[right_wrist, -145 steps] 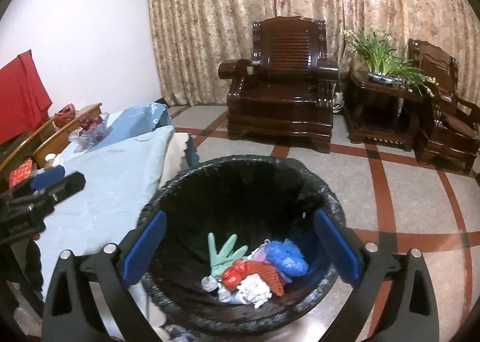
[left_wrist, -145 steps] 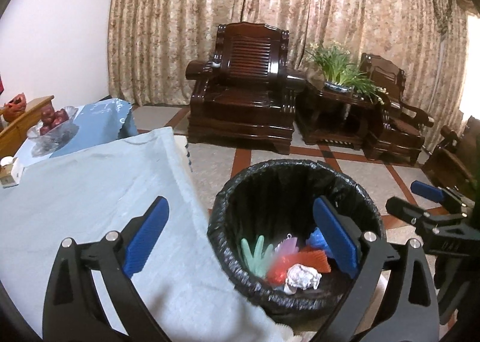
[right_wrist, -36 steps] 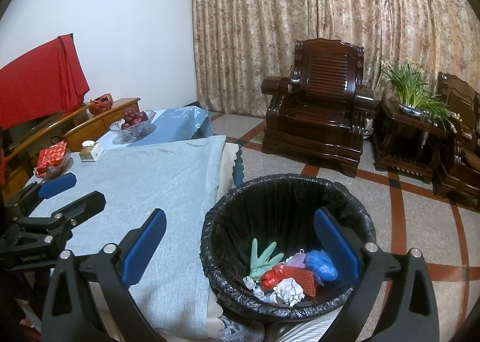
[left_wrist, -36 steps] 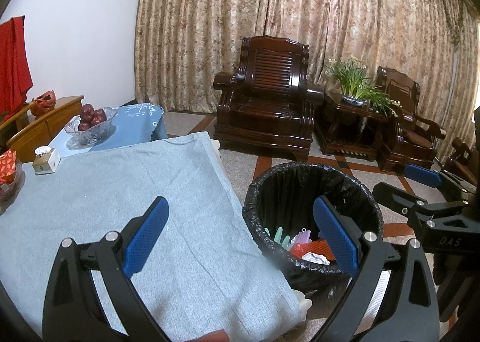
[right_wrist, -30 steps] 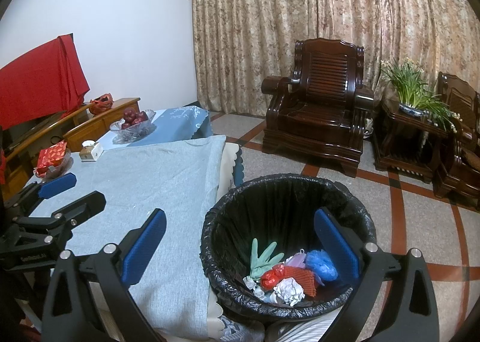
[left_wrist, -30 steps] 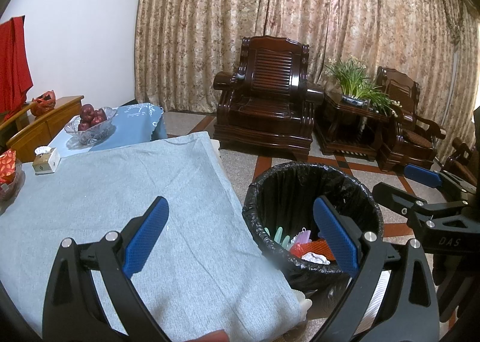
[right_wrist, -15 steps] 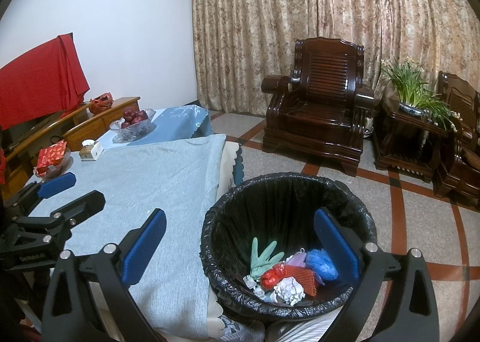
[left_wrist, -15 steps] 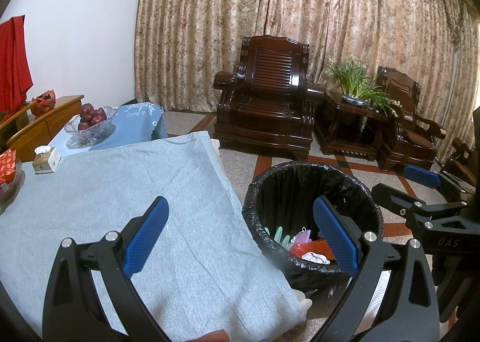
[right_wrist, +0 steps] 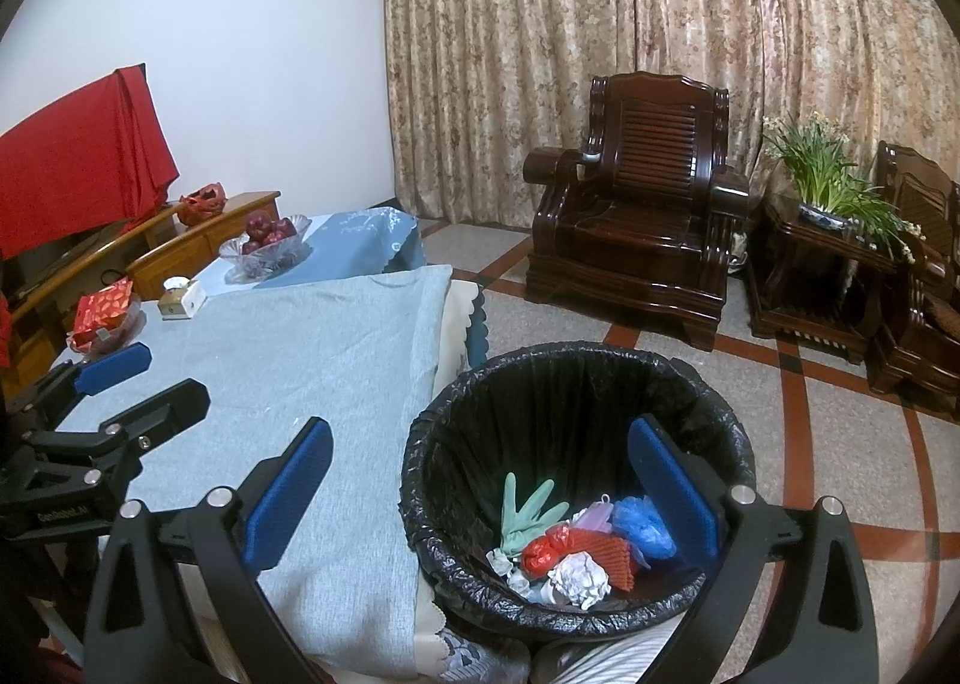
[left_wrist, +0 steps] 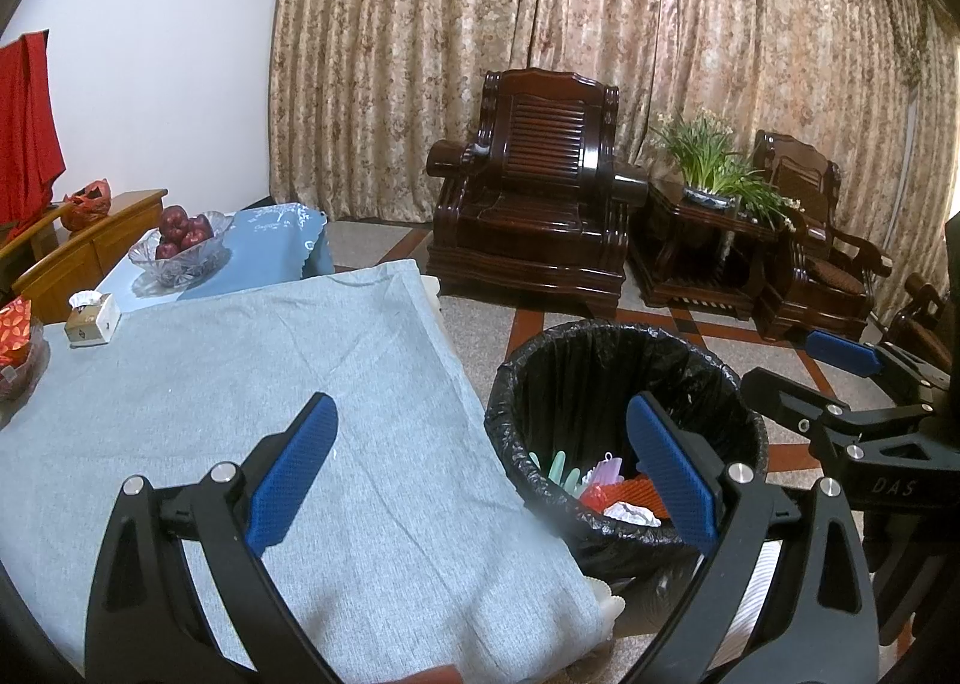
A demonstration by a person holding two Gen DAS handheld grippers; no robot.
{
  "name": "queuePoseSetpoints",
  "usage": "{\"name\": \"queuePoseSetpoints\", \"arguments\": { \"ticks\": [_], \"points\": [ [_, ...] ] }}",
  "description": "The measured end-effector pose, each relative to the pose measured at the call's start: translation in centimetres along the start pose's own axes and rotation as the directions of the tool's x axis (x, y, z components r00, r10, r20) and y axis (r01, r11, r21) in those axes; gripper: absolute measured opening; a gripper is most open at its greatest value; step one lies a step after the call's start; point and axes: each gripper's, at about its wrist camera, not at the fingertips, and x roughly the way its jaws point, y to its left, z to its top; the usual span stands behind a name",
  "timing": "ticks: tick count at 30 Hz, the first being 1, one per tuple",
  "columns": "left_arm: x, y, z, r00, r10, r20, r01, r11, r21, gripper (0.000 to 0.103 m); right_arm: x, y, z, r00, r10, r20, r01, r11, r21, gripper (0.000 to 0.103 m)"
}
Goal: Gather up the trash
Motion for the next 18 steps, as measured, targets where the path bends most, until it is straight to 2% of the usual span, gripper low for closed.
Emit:
{"name": "queuePoseSetpoints", "arguments": {
  "ticks": [18],
  "points": [
    [-0.48,0.24,-0.21,1.0,-0.006,-0.01,0.006,1.0,-0.003,0.094,0.18,0.03,-0.37,1.0,-0.001,-0.005,0.001,1.0,0.001,0.097]
  ]
}}
